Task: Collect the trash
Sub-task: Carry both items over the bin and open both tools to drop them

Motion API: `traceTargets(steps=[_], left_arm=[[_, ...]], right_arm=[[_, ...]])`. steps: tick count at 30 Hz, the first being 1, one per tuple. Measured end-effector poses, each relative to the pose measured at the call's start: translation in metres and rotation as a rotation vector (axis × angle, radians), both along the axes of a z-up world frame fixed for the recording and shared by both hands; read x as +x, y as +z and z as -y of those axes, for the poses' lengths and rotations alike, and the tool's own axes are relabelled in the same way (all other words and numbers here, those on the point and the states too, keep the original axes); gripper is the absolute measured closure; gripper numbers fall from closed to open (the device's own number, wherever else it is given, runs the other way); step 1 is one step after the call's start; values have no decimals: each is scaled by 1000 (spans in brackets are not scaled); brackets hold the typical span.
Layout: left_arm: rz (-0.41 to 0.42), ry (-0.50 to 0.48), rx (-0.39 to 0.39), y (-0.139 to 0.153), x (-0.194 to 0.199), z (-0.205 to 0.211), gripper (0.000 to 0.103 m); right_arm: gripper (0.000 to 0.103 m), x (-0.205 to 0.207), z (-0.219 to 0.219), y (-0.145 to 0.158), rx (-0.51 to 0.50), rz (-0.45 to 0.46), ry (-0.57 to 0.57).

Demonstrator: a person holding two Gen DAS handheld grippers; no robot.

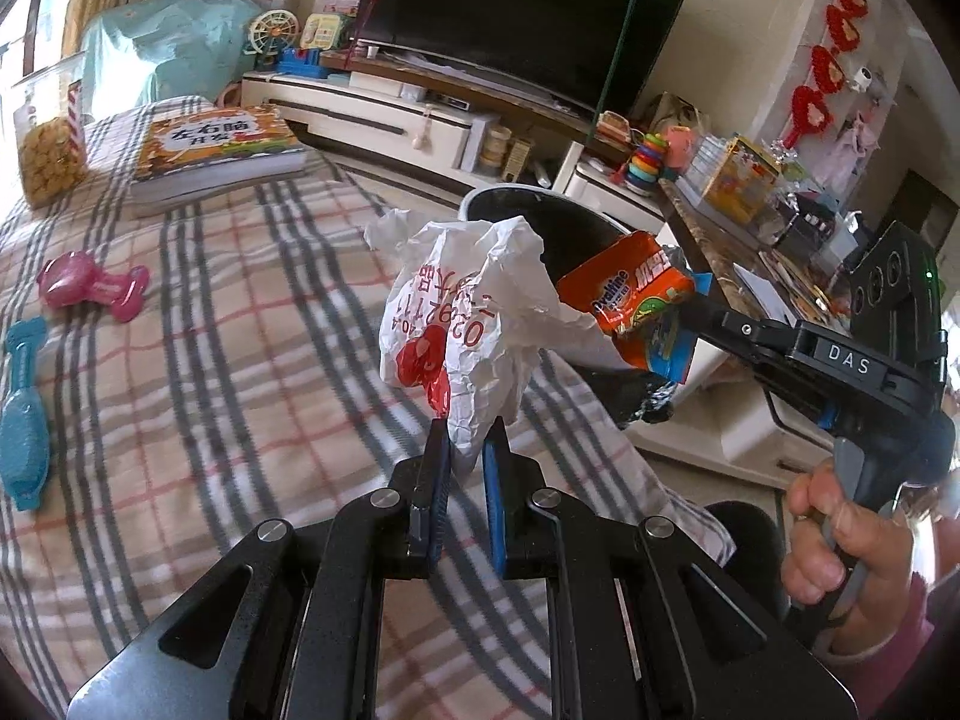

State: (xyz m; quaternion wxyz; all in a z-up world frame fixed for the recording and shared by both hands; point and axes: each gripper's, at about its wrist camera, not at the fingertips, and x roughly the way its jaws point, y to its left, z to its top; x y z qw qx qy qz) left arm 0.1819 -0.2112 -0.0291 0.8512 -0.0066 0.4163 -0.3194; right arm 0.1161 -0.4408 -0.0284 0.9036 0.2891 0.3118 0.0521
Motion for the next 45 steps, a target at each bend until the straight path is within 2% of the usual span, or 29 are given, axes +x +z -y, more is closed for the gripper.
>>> traceTargets(steps=[22, 45], left_arm=[[18, -60, 31, 8, 7, 43, 93], [28, -92, 58, 14, 26, 82, 93]], right_arm=[[102, -2, 35, 5, -20, 13, -66], [102, 15, 64, 6, -43, 10, -119]])
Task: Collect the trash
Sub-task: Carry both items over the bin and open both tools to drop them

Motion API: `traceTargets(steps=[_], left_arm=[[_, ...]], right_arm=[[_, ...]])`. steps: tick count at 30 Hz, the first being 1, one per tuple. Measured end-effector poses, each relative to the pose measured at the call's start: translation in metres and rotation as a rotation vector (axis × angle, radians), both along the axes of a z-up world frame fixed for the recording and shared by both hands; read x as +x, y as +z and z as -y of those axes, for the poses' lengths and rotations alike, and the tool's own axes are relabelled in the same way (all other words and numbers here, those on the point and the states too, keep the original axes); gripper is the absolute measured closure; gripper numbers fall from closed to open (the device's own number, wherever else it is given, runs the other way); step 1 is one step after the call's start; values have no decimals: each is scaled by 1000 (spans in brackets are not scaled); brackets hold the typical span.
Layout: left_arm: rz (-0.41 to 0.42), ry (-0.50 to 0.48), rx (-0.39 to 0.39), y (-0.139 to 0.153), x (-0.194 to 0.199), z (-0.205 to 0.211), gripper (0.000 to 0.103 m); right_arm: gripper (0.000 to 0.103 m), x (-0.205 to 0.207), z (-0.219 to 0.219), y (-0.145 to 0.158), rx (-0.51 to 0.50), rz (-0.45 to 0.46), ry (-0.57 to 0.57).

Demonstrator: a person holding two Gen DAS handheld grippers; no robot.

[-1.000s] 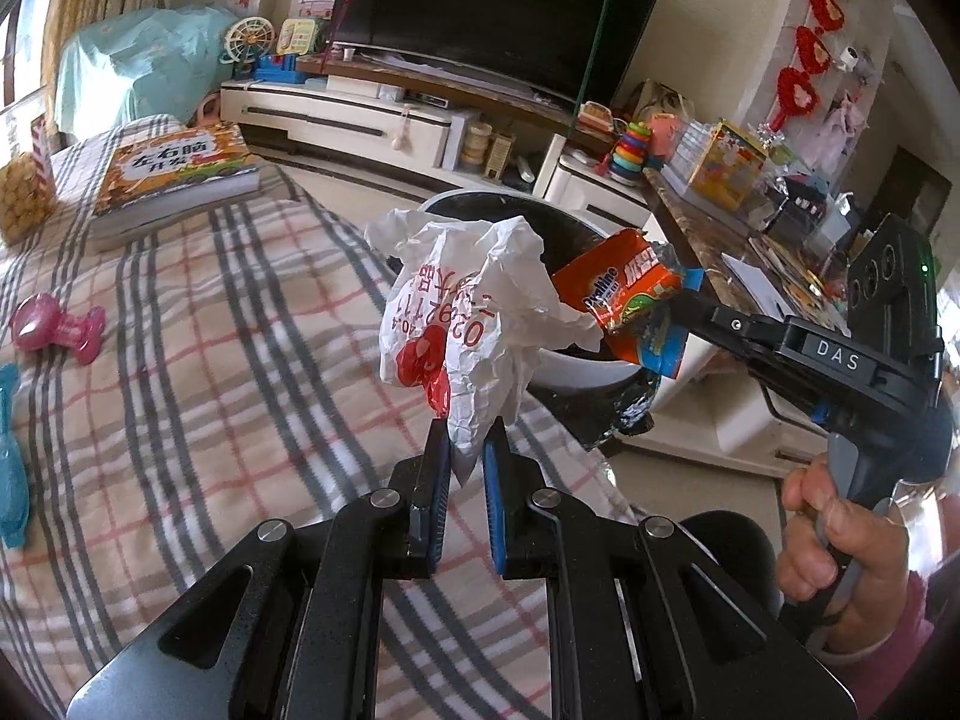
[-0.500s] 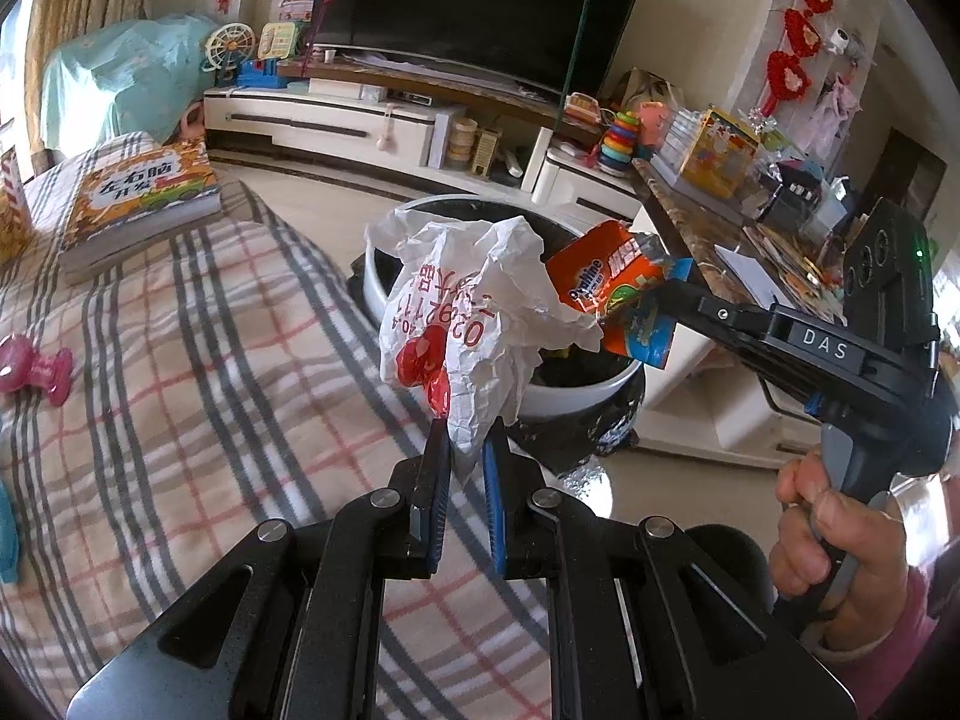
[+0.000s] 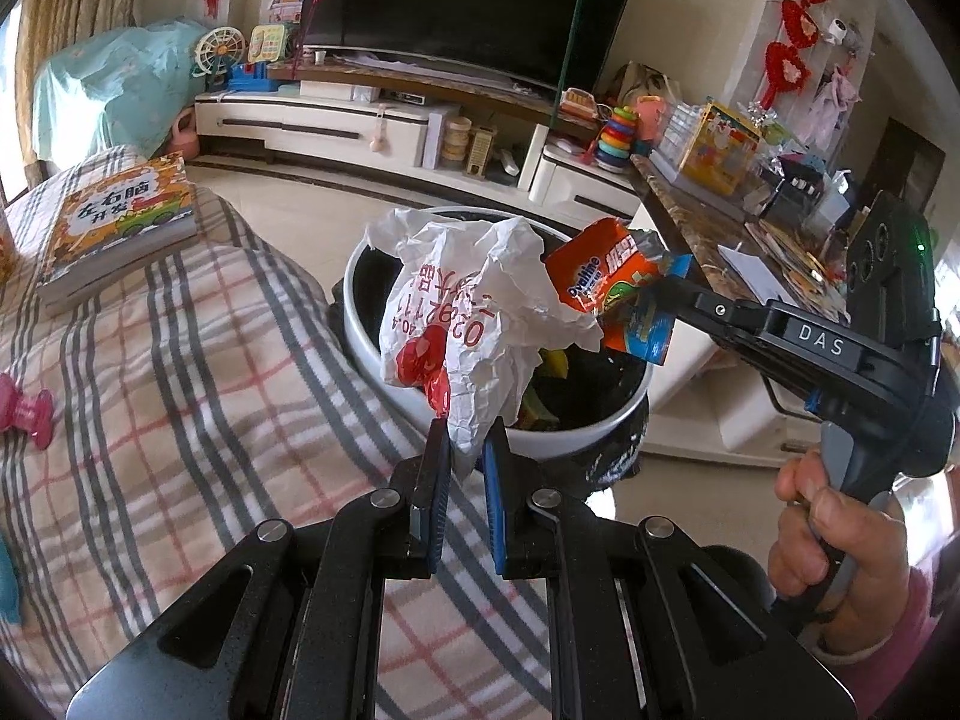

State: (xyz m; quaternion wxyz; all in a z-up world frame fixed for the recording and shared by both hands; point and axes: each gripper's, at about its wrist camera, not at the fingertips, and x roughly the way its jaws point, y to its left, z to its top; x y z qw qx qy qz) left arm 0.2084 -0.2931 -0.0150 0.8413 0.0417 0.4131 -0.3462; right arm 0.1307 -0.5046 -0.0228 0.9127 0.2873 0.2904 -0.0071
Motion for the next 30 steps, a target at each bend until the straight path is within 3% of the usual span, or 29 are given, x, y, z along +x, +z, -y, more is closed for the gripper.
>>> traceTargets(steps=[30], left_arm=[[-28, 0, 60, -12, 43, 37, 93]], right_arm=[[102, 33, 15, -10, -7, -58, -12]])
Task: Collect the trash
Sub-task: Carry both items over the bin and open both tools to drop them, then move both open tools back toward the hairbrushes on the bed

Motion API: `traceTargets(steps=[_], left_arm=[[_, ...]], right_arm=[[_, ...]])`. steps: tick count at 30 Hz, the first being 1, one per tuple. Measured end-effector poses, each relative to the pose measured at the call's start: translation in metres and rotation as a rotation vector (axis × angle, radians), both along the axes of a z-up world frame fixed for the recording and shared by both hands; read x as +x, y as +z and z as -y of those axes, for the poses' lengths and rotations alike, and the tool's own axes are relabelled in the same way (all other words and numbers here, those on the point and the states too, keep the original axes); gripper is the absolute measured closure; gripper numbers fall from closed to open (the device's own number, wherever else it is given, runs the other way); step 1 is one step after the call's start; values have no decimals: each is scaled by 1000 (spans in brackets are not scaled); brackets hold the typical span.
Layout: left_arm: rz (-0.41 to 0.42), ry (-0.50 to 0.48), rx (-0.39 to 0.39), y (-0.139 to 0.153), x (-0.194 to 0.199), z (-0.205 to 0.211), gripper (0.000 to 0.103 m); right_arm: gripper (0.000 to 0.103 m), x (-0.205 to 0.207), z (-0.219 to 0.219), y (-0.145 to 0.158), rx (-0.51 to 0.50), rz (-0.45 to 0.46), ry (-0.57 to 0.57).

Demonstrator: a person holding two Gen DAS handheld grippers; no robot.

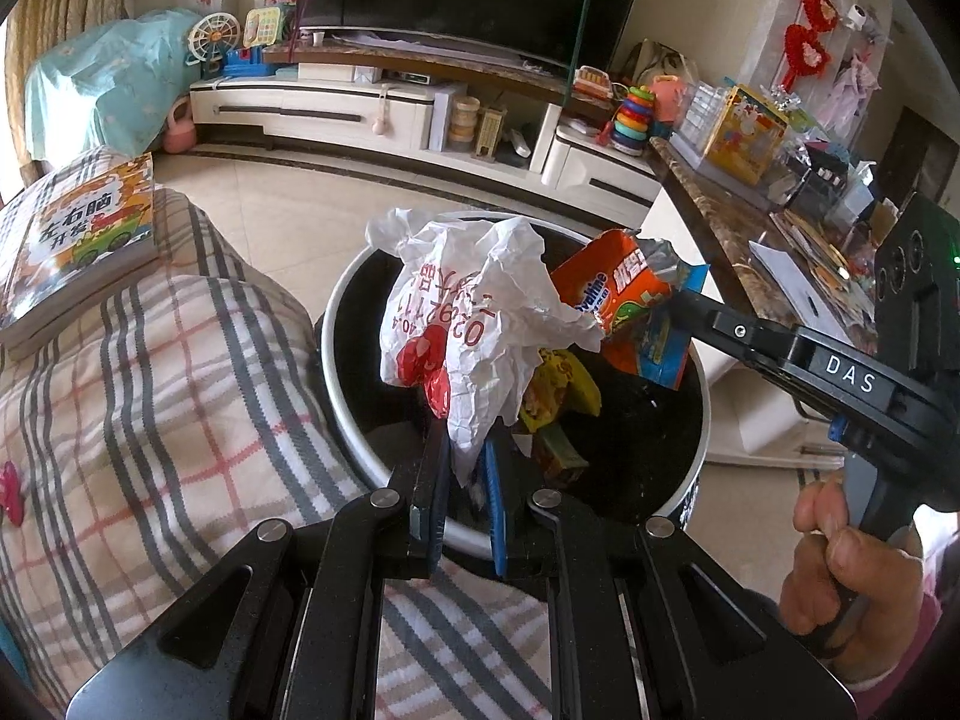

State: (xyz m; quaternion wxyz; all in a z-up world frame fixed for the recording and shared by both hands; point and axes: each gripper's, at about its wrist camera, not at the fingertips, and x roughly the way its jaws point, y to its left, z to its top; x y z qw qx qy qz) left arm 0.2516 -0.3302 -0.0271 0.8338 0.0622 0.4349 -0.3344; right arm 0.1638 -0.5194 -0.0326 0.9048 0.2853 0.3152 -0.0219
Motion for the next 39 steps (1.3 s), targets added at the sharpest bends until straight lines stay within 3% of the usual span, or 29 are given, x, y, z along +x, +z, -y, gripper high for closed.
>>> traceTargets(steps=[9, 15, 16, 18, 20, 22, 24, 39], left_arm=[[-11, 6, 11, -1, 5, 8, 92], [-4, 18, 7, 2, 3, 7, 74], [-1, 23, 4, 3, 3, 5, 72], [3, 34, -7, 4, 0, -2, 72], [10, 43, -23, 6, -4, -10, 71], [22, 64, -28, 7, -10, -18, 62], [32, 82, -39, 8, -18, -30, 60], [27, 258, -153, 12, -60, -135, 56]], right_arm=[[98, 3, 2, -1, -6, -11, -3], [93, 6, 1, -1, -12, -27, 0], [90, 5, 1, -1, -9, -29, -3], [64, 2, 2, 0, -1, -22, -7], [50, -2, 0, 4, 1, -4, -10], [45, -7, -5, 8, -4, 7, -5], [27, -10, -9, 10, 7, 16, 5], [18, -29, -73, 17, 28, 75, 103]])
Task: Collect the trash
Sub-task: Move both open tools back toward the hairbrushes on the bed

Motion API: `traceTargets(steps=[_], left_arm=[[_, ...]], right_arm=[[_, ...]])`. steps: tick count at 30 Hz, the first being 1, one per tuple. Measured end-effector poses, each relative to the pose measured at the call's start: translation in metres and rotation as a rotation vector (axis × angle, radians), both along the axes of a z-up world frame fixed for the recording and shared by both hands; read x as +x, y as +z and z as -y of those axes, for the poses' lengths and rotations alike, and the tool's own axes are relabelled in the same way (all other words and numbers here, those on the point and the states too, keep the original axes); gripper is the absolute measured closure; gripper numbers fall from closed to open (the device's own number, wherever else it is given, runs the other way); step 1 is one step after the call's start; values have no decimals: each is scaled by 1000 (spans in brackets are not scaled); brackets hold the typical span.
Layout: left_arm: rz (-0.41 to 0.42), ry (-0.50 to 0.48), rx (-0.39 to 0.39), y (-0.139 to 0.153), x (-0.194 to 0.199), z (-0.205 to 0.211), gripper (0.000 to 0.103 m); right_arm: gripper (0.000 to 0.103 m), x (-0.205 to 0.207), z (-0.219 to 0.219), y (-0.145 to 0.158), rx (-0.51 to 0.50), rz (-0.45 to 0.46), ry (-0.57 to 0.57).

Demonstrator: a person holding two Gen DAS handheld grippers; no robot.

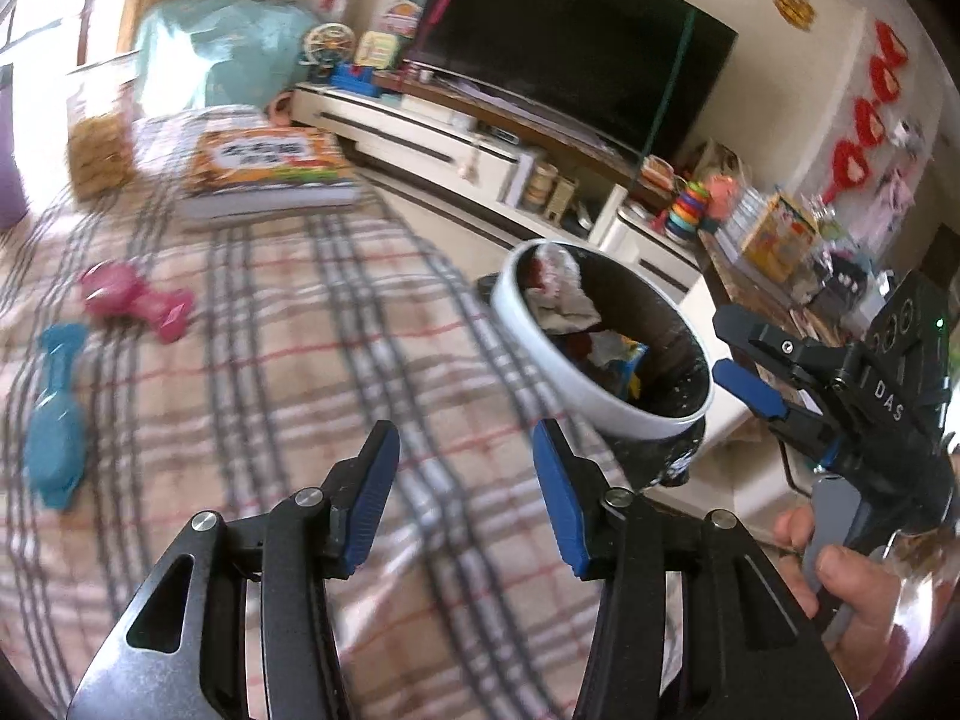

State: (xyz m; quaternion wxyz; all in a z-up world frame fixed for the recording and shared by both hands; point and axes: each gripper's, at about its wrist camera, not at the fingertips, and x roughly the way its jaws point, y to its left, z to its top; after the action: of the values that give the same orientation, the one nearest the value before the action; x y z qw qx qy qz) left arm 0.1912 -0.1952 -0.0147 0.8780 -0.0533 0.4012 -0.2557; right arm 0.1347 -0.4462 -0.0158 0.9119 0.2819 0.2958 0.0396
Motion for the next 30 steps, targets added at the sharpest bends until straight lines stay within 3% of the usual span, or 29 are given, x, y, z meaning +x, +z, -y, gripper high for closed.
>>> traceTargets(steps=[17, 25, 30], left_arm=[[-16, 232, -9, -14, -20, -126, 56], [-28, 298, 5, -23, -18, -155, 56], [-27, 318, 28, -27, -14, -163, 48]], right_arm=[[18, 16, -96, -13, -1, -30, 175], [18, 26, -136, -16, -19, -42, 254], [18, 37, -151, -19, -39, -56, 301]])
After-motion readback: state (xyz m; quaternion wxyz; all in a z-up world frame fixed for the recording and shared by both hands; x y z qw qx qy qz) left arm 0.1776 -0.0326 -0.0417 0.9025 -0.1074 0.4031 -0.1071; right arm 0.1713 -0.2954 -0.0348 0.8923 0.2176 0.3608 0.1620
